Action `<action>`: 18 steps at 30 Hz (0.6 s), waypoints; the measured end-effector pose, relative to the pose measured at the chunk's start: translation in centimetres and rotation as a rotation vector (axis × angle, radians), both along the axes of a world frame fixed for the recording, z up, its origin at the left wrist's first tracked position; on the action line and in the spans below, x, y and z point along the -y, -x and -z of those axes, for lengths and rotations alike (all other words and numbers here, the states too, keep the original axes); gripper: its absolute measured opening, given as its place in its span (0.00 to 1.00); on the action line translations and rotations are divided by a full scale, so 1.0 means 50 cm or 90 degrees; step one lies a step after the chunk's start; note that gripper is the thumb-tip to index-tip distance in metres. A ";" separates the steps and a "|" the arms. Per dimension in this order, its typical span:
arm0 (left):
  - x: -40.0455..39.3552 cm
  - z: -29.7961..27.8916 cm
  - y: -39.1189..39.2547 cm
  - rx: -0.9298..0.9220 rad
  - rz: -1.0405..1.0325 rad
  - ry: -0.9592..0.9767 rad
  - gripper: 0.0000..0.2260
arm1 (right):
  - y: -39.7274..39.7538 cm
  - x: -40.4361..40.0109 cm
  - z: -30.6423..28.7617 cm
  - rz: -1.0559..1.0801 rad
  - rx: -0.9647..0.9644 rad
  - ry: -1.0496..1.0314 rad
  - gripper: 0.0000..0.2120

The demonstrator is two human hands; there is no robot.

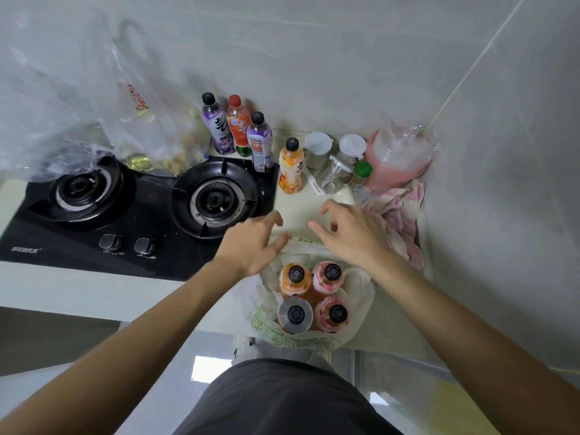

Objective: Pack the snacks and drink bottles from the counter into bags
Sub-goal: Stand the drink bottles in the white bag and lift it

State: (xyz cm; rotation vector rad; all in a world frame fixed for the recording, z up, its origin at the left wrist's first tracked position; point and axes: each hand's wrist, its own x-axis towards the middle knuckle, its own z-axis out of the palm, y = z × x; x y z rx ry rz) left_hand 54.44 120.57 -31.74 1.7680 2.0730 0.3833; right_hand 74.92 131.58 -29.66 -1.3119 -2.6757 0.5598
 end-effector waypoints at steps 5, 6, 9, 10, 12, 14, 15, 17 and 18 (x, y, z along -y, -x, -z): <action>-0.132 -0.021 0.083 -0.038 -0.054 -0.027 0.15 | 0.120 -0.127 0.009 -0.006 0.001 -0.022 0.18; -0.161 -0.024 0.100 -0.042 -0.068 -0.029 0.16 | 0.145 -0.151 0.008 -0.005 0.009 -0.023 0.18; -0.243 -0.038 0.139 -0.067 -0.114 -0.011 0.20 | 0.206 -0.209 0.009 0.009 0.045 0.003 0.21; -0.268 -0.044 0.148 -0.077 -0.131 -0.002 0.22 | 0.221 -0.223 0.011 0.014 0.048 0.011 0.21; -0.312 -0.053 0.167 -0.090 -0.158 0.016 0.25 | 0.244 -0.244 0.020 0.022 0.048 0.018 0.18; -0.348 -0.053 0.186 -0.102 -0.162 0.053 0.29 | 0.261 -0.256 0.030 0.024 0.056 0.013 0.16; -0.363 -0.049 0.195 -0.107 -0.157 0.077 0.31 | 0.267 -0.261 0.035 0.022 0.063 0.012 0.16; -0.388 -0.034 0.212 -0.112 -0.141 0.112 0.33 | 0.273 -0.268 0.044 0.020 0.074 0.013 0.17; -0.398 -0.027 0.216 -0.115 -0.132 0.119 0.33 | 0.274 -0.271 0.048 0.019 0.078 0.010 0.17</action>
